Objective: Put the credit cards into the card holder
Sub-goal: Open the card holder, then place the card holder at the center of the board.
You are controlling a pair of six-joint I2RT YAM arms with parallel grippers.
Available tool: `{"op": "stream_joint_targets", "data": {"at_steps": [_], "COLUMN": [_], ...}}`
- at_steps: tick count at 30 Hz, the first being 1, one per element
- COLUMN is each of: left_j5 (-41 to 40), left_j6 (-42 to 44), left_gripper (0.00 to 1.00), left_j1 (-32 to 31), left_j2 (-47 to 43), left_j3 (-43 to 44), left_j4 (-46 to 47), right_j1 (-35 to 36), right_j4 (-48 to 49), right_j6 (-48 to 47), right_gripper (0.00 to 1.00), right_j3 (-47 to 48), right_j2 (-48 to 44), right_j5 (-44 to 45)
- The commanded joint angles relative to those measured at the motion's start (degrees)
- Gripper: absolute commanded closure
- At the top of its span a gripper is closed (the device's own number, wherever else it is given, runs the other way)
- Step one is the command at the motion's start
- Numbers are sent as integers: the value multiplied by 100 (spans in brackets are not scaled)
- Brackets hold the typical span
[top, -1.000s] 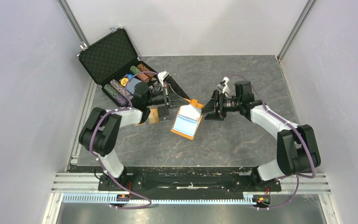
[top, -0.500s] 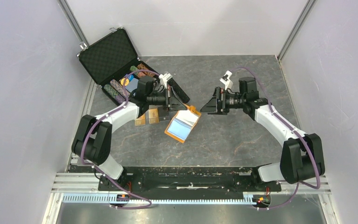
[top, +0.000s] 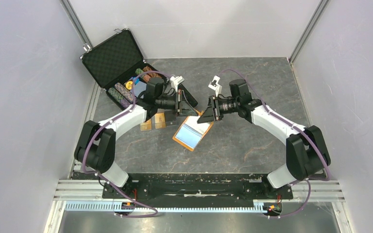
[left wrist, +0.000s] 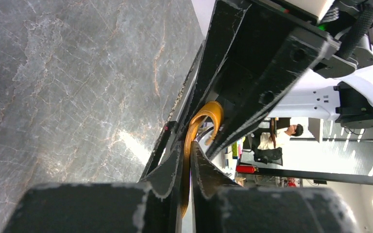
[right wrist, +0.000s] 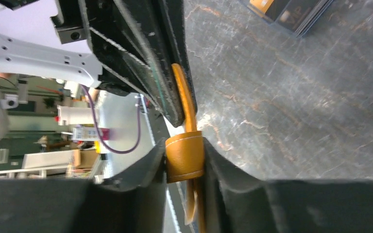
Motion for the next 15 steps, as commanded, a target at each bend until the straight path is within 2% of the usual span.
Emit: {"op": "stream_joint_targets", "data": {"at_steps": [1,2,3,6,7,8,11,13,15], "left_j5": [-131,-222,-350,-833,-1095,-1290,-2001,-2472,-2954], "left_j6": [156,181,276,797,996,1201,1751,1973,2073], "left_gripper": [82,77,70,44,30,2,0,0,0], "left_j1": [-17,-10,-10,-8,-8,-12,-1,8,40], "left_j2": [-329,-390,-444,-673,-777,-852,-1118,-1330,-1576], "left_j3": [247,256,286,488,552,626,863,932,894], "left_j4": [67,25,-73,-778,-1063,-1282,-2029,-2278,-2355], "right_j1": [124,115,109,77,30,-16,-299,-574,-859], "right_j4": [677,714,730,730,913,1091,1925,2836,4260], "right_j6": [132,182,202,353,484,656,1564,2381,3569], "right_gripper": [86,97,100,100,100,100,100,100,100], "right_j3": [81,35,-15,-158,-228,-324,-835,-1307,-1929], "right_j2": [29,5,-9,-68,-93,-128,-314,-526,-705], "right_j5": [-645,-630,-612,-511,-482,-451,-350,-229,-157]}}
